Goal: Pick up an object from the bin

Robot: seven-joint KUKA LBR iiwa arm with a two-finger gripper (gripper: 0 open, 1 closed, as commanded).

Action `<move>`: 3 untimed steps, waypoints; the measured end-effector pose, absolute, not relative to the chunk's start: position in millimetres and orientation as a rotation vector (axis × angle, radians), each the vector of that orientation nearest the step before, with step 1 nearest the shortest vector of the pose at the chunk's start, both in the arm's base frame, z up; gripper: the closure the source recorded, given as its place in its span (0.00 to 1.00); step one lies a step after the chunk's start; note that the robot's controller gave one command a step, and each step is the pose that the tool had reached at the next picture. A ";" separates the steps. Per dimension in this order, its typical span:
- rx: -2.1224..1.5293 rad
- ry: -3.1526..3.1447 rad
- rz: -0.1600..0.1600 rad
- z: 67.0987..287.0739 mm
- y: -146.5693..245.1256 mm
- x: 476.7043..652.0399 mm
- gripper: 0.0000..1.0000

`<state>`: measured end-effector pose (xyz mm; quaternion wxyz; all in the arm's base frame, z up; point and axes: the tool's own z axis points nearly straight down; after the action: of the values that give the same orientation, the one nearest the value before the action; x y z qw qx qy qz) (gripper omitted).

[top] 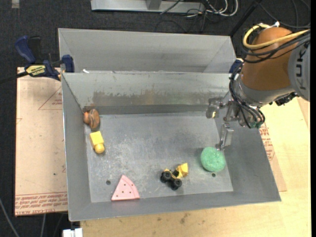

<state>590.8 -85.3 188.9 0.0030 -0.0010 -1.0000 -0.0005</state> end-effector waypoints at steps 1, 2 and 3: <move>-0.001 -3.143 0.000 193.9 -85.0 592.2 0.00; -0.039 -3.152 0.001 153.6 -76.9 582.3 0.00; 0.037 -3.146 -0.001 92.0 -73.8 572.5 0.00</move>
Offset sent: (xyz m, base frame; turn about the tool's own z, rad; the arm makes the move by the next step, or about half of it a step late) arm -0.0281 0.0212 -0.1009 0.0580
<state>572.5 -73.8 92.0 -0.0024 0.0118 -0.9999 -0.0002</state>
